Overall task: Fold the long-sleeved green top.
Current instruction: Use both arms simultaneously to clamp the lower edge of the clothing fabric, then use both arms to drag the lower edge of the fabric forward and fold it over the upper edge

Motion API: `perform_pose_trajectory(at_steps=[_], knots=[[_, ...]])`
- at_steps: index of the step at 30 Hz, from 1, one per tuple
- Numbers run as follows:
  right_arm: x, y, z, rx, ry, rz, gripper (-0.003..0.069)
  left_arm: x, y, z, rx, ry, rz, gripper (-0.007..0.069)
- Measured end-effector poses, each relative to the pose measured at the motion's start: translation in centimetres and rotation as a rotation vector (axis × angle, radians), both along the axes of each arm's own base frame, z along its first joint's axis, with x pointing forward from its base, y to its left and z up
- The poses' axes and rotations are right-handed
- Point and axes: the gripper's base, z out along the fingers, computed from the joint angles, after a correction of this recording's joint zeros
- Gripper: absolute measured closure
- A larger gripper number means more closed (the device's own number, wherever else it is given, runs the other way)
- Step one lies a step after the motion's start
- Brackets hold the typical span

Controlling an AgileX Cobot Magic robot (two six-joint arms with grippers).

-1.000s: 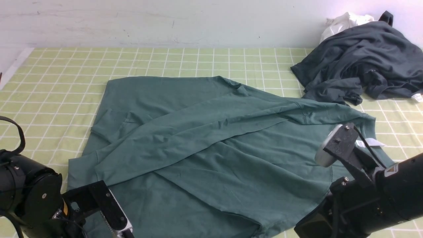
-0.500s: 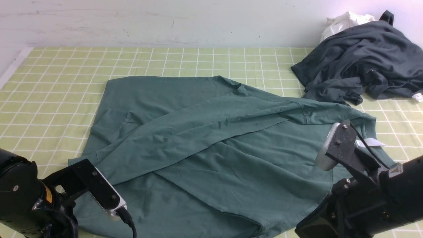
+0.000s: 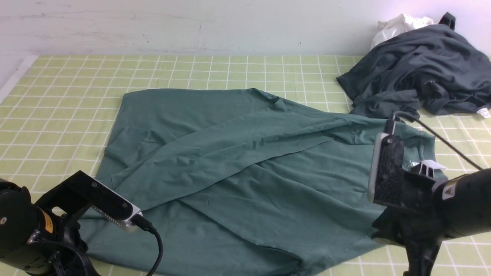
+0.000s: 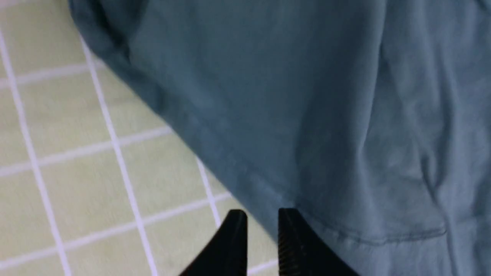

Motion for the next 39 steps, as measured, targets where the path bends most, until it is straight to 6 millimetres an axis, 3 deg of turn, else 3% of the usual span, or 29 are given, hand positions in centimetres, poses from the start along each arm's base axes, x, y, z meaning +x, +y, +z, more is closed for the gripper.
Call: perform_pose_trajectory(at_steps=[4,11,16,22,29,35,36,39], knots=[[1.4,-0.5,-3.0,-0.151,0.032,0.031,0.0409,0.1,-0.2,0.1,-0.022,-0.001,0.013,0.0628],[2.9,-0.7,-5.6,-0.242,0.004,0.055,0.039,0.0,-0.3,0.1,-0.037,0.002,0.023,0.0628],[3.2,-0.6,-5.7,-0.24,-0.006,0.053,0.0448,0.0,-0.4,0.1,-0.048,0.003,0.029,0.0628],[3.1,-0.6,-5.8,-0.223,0.009,0.028,0.0627,0.0,-0.4,0.2,-0.06,0.005,0.044,0.0628],[2.6,-0.7,-3.4,-0.165,0.016,-0.094,0.0662,1.3,-0.6,2.8,-0.07,-0.012,0.11,0.0628],[4.0,-0.4,-0.5,-0.131,-0.006,-0.168,0.0662,3.9,-0.7,6.5,-0.072,-0.131,0.149,0.0628],[5.4,-0.3,0.9,-0.092,-0.055,-0.208,0.0662,5.5,-0.5,7.5,-0.062,-0.174,0.173,0.0628],[8.7,-0.6,3.0,-0.025,-0.149,-0.283,0.0662,9.2,0.1,9.0,-0.066,-0.257,0.219,0.0628]])
